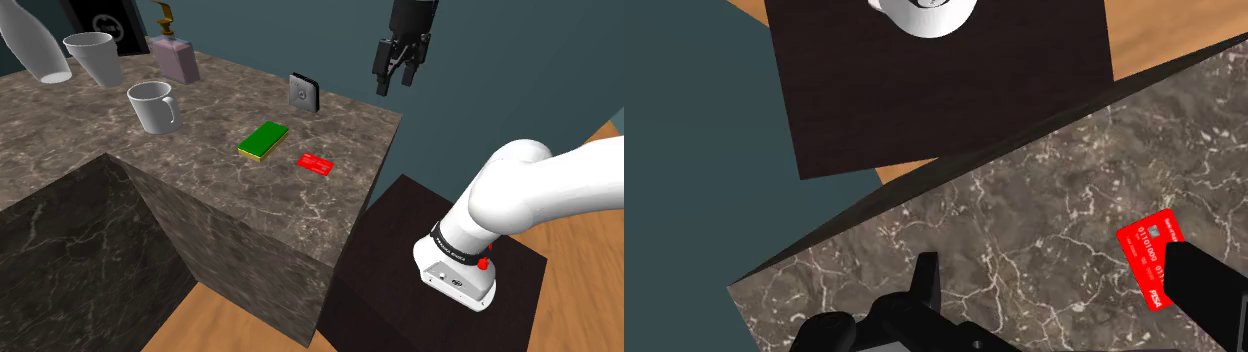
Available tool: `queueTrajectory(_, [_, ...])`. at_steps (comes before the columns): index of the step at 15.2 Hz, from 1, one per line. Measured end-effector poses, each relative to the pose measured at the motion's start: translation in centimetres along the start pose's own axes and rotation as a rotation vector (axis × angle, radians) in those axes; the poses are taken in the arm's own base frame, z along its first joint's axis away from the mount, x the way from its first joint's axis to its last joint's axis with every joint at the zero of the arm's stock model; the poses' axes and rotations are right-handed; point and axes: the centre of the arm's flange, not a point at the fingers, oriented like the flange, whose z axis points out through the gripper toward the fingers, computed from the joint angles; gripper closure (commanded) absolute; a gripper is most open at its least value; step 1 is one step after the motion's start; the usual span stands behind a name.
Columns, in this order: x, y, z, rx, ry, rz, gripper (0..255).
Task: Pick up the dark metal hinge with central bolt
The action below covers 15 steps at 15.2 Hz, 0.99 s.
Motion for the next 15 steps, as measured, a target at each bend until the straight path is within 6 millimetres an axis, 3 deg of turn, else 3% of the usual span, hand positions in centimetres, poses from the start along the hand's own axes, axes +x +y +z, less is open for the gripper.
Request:
queueTrajectory(3, [1.2,0.0,0.6,-0.001,0.013,-0.002,0])
queueTrajectory(15, [14.0,0.5,4.4,-0.005,0.153,-0.019,0])
